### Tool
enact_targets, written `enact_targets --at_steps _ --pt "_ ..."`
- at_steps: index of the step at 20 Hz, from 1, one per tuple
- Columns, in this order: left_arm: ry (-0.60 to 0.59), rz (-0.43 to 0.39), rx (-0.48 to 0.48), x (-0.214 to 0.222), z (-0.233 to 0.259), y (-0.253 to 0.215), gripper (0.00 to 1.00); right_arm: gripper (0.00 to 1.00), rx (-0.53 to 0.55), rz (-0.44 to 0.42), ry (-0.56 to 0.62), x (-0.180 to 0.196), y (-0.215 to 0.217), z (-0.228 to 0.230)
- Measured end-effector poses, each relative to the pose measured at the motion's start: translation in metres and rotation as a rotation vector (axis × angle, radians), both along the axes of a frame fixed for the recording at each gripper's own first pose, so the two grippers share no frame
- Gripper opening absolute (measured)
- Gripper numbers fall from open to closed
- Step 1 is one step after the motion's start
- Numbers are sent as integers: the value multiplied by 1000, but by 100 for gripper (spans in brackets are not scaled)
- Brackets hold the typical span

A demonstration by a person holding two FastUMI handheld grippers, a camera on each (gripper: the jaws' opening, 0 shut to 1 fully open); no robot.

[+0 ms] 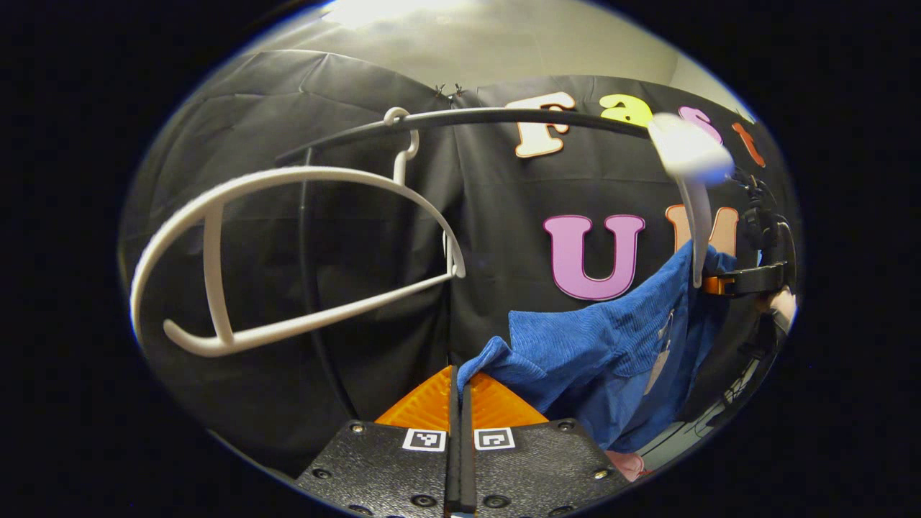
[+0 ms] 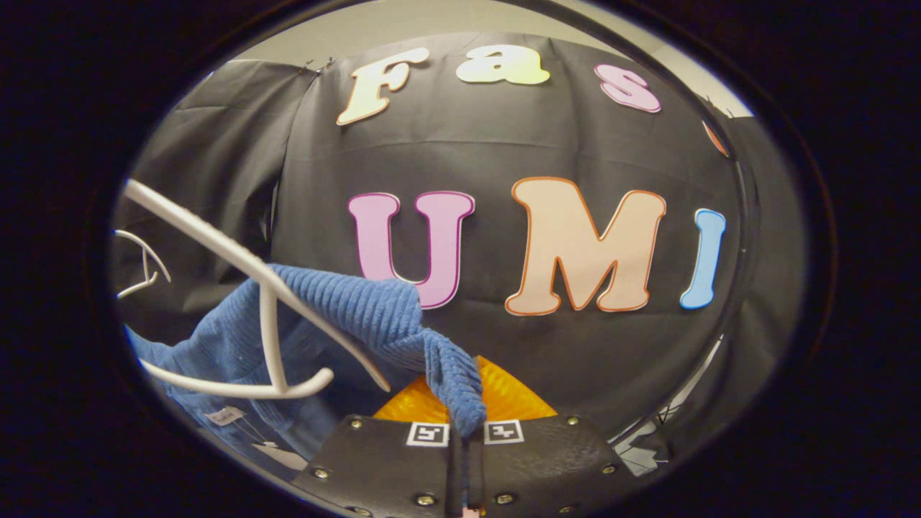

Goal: Grasp the clothes on the hanger with both hands and then place them into the laundry hamper below.

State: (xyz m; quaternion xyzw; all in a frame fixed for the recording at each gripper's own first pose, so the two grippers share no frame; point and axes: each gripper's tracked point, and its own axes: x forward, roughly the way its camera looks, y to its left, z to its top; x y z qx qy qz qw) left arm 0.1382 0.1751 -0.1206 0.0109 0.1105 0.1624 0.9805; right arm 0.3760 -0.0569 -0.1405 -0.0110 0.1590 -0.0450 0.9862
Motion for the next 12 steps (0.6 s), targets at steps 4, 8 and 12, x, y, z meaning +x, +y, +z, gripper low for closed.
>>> enact_targets --at_steps 4,8,12 --pt "44 -6 -17 -14 -22 -5 0 4 -16 1 45 -13 4 -17" --pt "64 -11 -28 -19 -34 -7 1 4 -26 -9 74 -20 -3 -24" --pt "83 -24 -32 -21 -43 -11 0 4 -19 -29 118 -30 -11 -42"
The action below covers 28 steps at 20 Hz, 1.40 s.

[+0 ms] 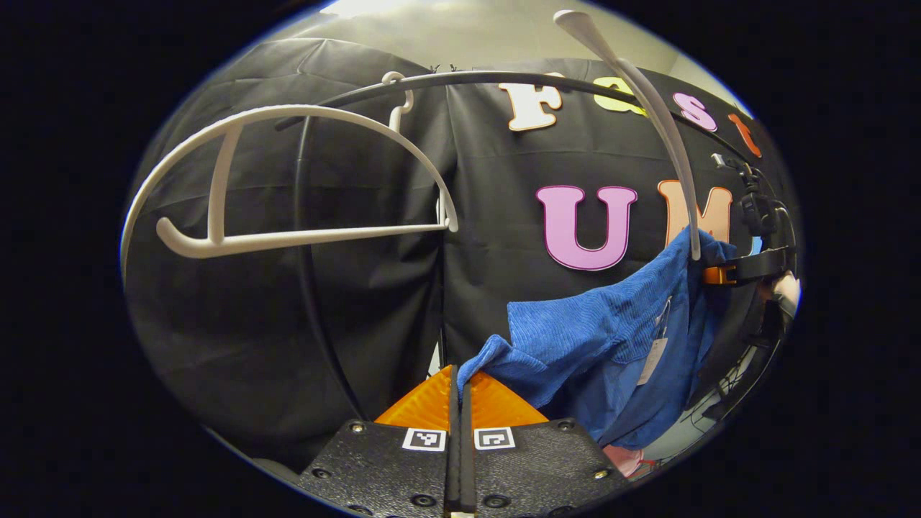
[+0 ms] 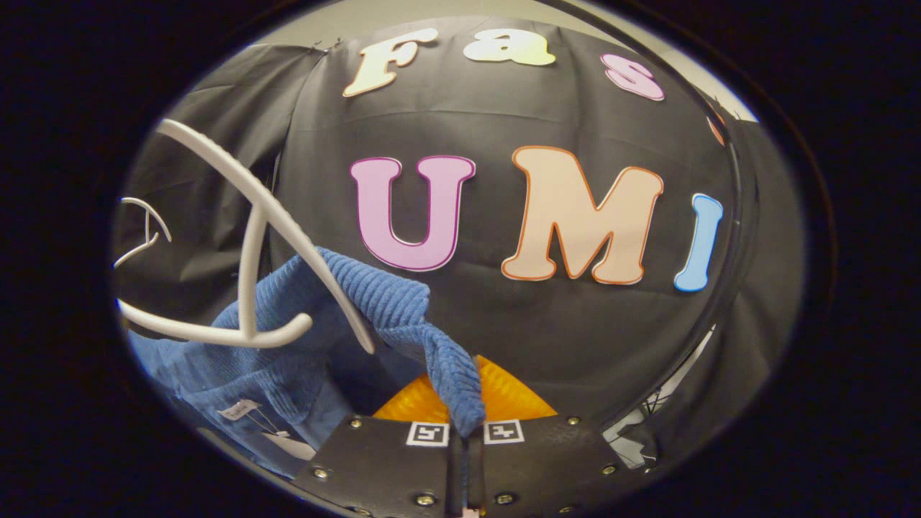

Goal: Grasp the clothes on the hanger with both hands and then place them into the laundry hamper below.

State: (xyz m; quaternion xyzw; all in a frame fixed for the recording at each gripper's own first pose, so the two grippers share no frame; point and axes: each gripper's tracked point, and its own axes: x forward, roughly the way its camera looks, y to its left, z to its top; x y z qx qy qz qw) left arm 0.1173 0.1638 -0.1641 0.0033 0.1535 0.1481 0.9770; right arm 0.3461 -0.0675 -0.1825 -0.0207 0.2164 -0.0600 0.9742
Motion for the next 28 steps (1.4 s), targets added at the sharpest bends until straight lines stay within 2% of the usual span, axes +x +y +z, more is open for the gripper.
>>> enact_targets --at_steps 5,8,11,12,13,17,22,25,28 --pt "31 -14 -6 -7 -12 -9 0 4 -22 -25 51 -23 -17 -27" --pt "48 -36 -36 -9 -24 -23 0 4 13 -5 89 -43 -12 -52" --pt "59 -97 -10 1 -37 -52 0 4 -9 41 116 -64 0 -69" --pt "65 -125 -6 0 -40 -64 0 8 -7 52 125 -72 5 -73" --pt "69 -156 -6 1 -42 -79 0 8 0 59 122 -78 10 -74" --pt "38 -303 -18 18 -34 -151 0 8 18 116 82 -97 32 -56" --pt "-94 -460 -28 55 25 -232 0 8 36 165 0 -109 42 -16" --pt "-171 -519 -55 74 61 -264 0 8 40 152 -50 -119 35 9" --pt "-211 -566 -124 69 69 -278 0 8 78 124 -71 -126 23 27"
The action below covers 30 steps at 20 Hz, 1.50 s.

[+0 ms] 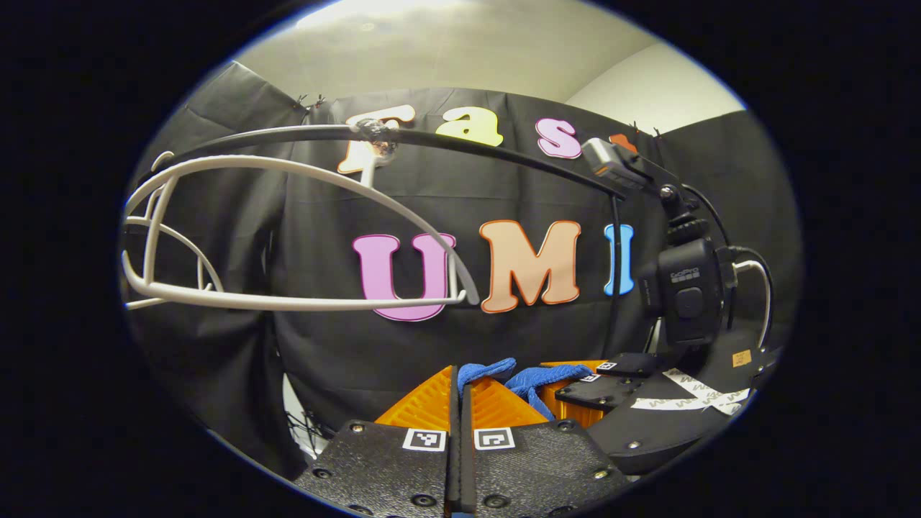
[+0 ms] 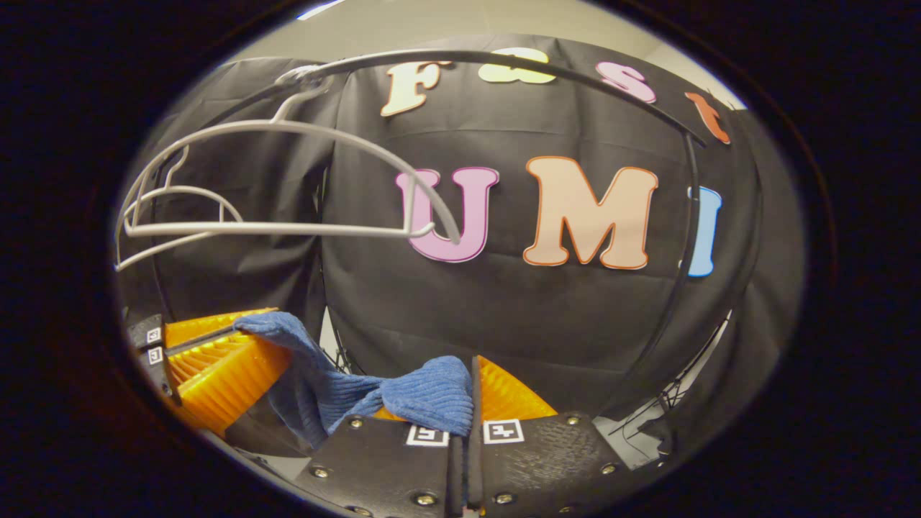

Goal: Grasp the clothes on the hanger with both hands and then place them into the laundry hamper below.

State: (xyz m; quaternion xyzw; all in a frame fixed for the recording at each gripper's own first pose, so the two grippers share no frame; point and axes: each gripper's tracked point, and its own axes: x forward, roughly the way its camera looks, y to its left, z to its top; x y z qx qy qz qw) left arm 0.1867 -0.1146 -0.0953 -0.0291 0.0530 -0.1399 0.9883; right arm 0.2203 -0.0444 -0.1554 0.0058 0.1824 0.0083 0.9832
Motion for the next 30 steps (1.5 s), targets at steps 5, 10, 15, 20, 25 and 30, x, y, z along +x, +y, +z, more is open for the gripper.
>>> enact_targets --at_steps 5,10,15,20,25,30 --pt "65 -28 -181 2 8 -31 0 8 12 -49 -22 5 -34 12" --pt "4 -88 -143 8 37 -60 0 9 9 -90 -81 6 -63 39" --pt "39 -69 -91 9 12 -46 0 8 -6 -55 -33 2 -49 11" --pt "140 2 -26 6 -43 -4 0 8 -2 33 46 -1 -10 -31" --pt "297 75 0 -5 -98 31 2 38 -48 64 155 -14 -1 -75" --pt "414 73 -22 -21 -138 34 52 96 -118 73 223 -35 -7 -104"
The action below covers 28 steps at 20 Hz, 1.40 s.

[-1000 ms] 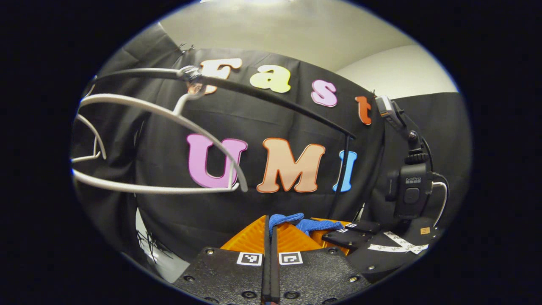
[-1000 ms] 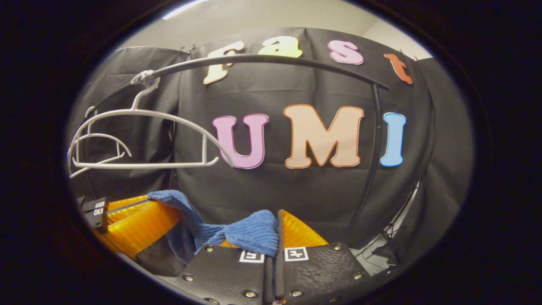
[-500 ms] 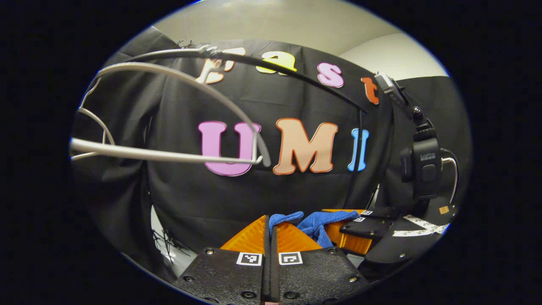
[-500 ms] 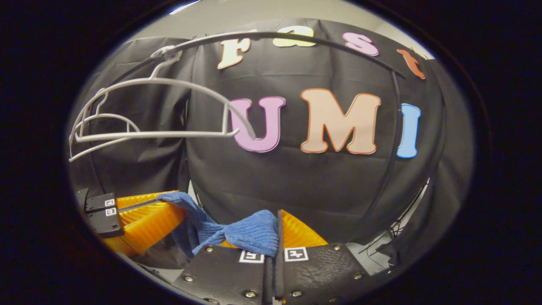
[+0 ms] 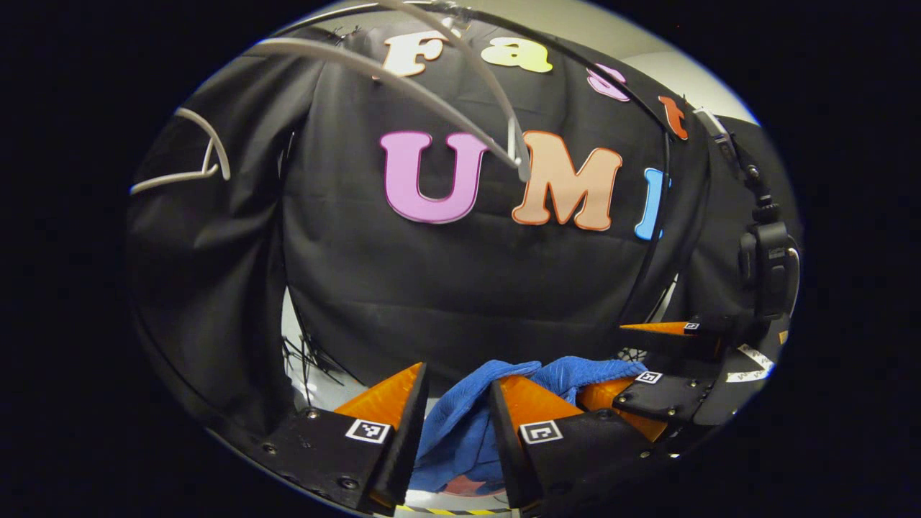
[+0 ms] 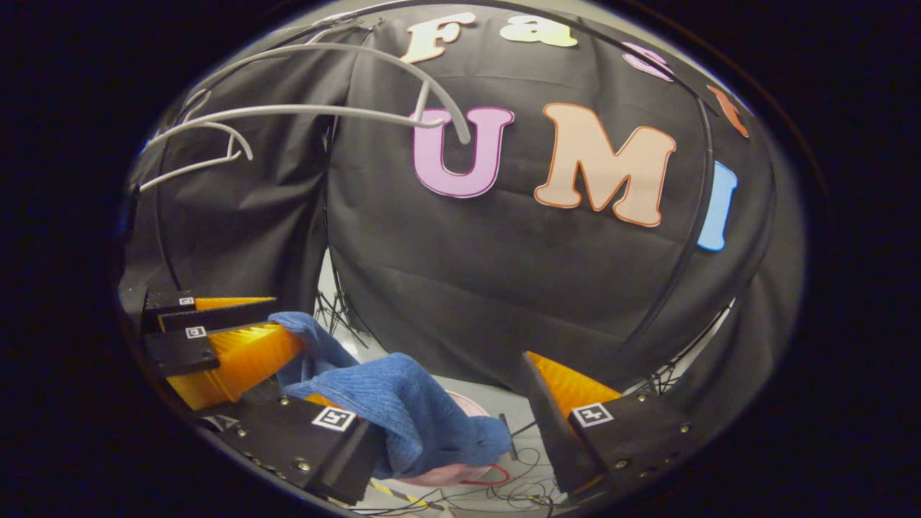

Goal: Grasp the clothes on the hanger with both hands and then place them into the laundry hamper below.

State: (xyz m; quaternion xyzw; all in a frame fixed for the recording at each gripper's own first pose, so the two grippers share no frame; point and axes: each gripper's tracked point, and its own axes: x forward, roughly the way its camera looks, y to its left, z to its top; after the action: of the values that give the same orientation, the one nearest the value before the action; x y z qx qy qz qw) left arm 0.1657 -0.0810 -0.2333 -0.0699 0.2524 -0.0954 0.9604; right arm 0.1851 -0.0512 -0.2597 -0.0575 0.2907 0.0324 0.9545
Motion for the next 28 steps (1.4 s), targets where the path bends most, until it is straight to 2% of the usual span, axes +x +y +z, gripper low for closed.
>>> enact_targets --at_steps 1,3,6,10,12,17,22,27,28 --pt "18 -6 -13 -2 -2 -4 53 93 -18 0 22 -4 -3 -6" --pt "59 -15 -7 -8 -11 -9 57 94 -71 -3 97 -17 -13 -19" --pt "43 -40 6 -7 -3 -17 99 92 -112 3 178 -31 -23 -34" --pt "21 -75 43 -10 0 -21 97 92 -106 72 445 -74 -21 -77" --pt "31 -79 37 -14 -1 -21 97 92 -54 79 479 -76 -15 -81" --pt "18 -74 24 -20 6 -16 97 92 1 61 399 -70 -5 -66" --pt "-48 -44 -5 -22 31 -7 97 93 86 24 207 -57 12 -9" --pt "-159 -5 -28 -26 81 5 97 92 131 -62 -22 -48 -1 65" --pt "-180 -2 -29 -27 90 6 97 95 149 -85 -71 -48 -7 81"
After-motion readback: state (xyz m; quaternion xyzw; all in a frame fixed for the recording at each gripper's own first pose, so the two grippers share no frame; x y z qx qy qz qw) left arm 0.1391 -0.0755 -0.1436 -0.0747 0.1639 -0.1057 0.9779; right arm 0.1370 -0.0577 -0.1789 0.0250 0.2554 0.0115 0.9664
